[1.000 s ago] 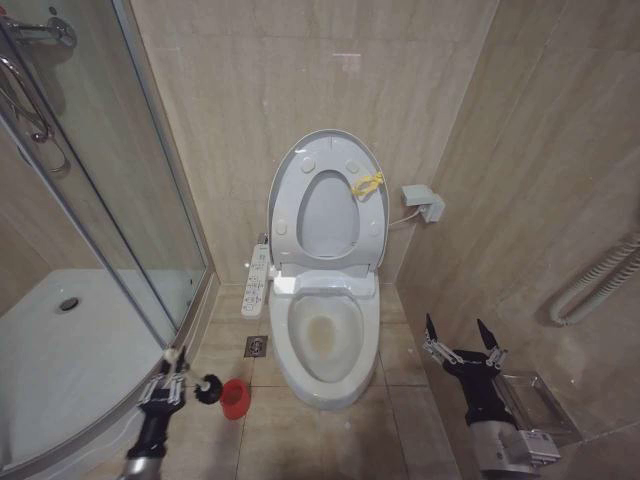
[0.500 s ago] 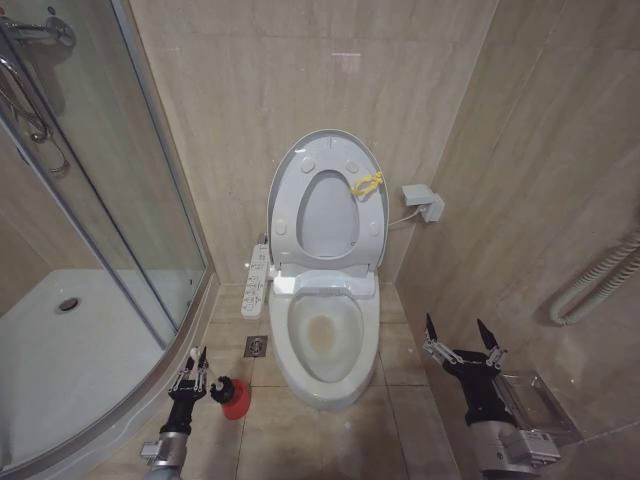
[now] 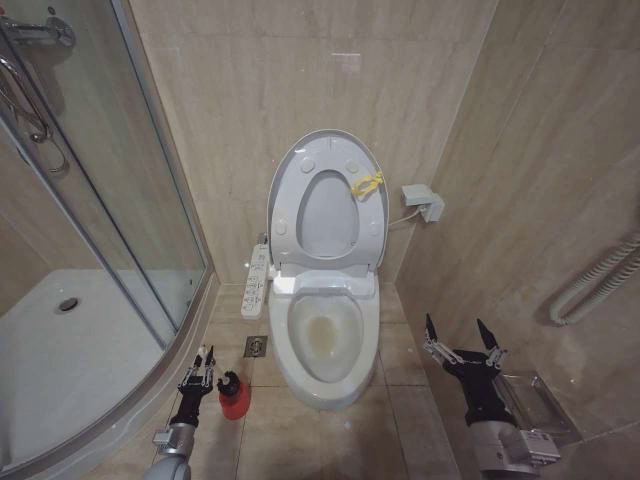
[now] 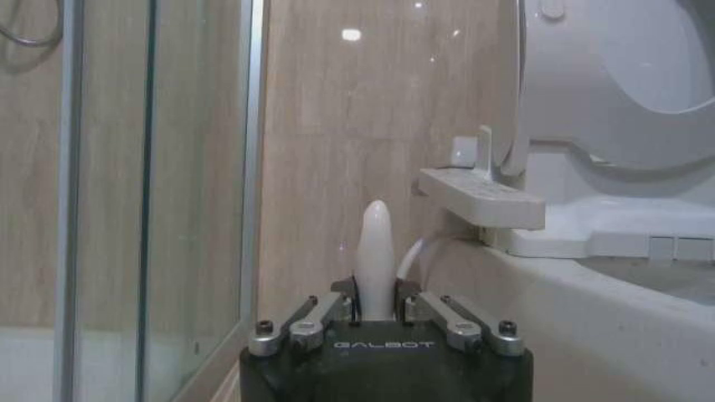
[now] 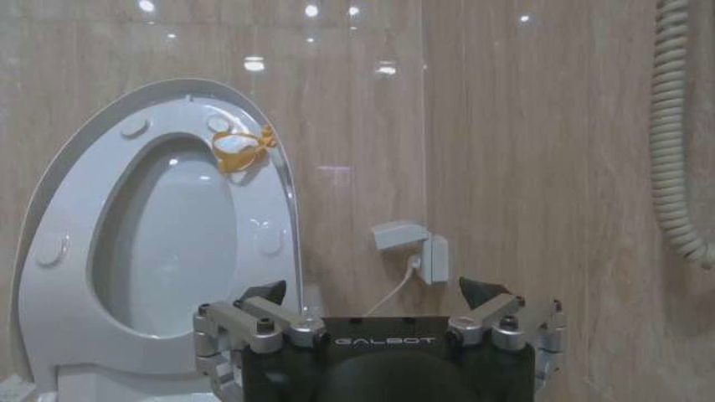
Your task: Open the toilet lid, clean the toilet bowl with a toilet brush, close the toilet lid, and flush.
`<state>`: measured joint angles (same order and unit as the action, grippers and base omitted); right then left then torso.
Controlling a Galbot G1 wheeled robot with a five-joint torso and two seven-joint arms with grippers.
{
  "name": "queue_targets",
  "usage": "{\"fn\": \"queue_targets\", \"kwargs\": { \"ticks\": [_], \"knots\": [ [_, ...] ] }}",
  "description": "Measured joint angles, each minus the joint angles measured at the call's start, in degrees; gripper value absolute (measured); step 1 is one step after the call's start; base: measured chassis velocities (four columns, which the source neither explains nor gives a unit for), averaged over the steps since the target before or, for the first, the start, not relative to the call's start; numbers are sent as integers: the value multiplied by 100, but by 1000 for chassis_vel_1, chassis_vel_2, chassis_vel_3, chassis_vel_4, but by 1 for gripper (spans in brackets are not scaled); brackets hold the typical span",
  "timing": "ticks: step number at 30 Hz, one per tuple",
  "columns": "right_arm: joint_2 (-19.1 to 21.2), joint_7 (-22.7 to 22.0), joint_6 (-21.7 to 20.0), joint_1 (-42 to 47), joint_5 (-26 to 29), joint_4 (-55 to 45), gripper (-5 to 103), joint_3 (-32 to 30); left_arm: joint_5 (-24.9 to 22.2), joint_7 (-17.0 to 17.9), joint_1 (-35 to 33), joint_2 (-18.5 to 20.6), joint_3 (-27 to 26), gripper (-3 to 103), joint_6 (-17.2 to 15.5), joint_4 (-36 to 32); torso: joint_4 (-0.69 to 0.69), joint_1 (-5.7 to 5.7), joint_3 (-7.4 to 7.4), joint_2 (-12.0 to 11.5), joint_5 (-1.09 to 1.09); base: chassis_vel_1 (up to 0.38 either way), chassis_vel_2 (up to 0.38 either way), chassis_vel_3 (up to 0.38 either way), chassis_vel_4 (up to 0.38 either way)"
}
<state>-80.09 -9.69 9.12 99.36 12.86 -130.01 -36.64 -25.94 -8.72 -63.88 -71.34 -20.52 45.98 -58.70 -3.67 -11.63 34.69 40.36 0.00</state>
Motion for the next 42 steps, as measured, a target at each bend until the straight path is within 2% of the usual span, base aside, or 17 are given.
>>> {"fn": "queue_targets", "kwargs": {
  "ticks": [7, 20, 31, 42],
  "knots": [
    [0, 0, 0, 0, 0, 0, 100, 0, -46, 3, 100, -28, 106, 21, 10, 179, 0, 0, 0, 0, 1, 0, 0, 0, 0],
    [0, 0, 0, 0, 0, 0, 100, 0, 11, 42, -67, -173, 85, 21, -53, -13, 0, 0, 0, 0, 0, 0, 0, 0, 0],
    [0, 0, 0, 0, 0, 0, 100, 0, 183, 102, -399, -186, -96, 21, -115, -616, 0, 0, 0, 0, -1, 0, 0, 0, 0],
    [0, 0, 0, 0, 0, 0, 100, 0, 56, 54, -284, -122, -100, 21, -108, -280, 0, 0, 0, 0, -1, 0, 0, 0, 0]
  ]
}}
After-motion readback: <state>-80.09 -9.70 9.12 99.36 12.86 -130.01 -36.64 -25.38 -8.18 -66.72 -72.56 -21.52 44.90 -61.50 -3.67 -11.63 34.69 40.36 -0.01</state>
